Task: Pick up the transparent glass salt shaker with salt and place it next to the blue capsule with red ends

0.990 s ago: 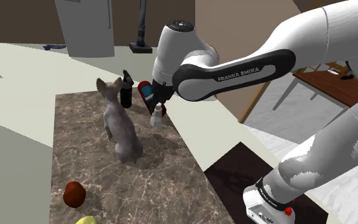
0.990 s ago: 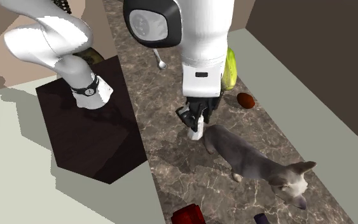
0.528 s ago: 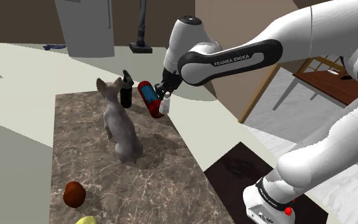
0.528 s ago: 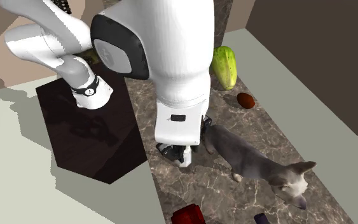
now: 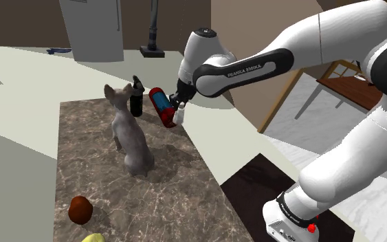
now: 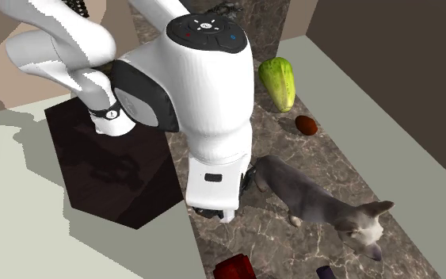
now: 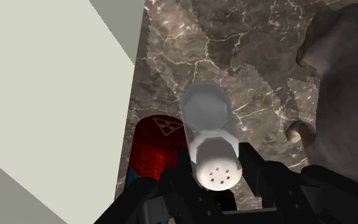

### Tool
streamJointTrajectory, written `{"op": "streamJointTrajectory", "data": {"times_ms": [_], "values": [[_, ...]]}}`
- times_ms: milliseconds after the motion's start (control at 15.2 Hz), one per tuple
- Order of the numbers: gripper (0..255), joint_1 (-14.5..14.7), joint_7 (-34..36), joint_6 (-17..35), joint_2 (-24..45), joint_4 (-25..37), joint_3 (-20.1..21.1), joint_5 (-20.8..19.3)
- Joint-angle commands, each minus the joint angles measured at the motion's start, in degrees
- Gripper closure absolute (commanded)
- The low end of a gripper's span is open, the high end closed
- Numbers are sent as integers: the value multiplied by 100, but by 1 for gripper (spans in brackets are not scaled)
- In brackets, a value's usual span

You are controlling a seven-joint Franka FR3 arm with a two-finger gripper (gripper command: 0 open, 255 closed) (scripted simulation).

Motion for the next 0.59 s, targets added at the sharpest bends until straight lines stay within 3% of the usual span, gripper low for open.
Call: {"op": "streamJointTrajectory", "data": {"times_ms": [0, 528], "values": [[255, 12, 97, 145, 82, -86, -5, -107], [255, 83, 524, 649, 514, -284, -104, -647]]}}
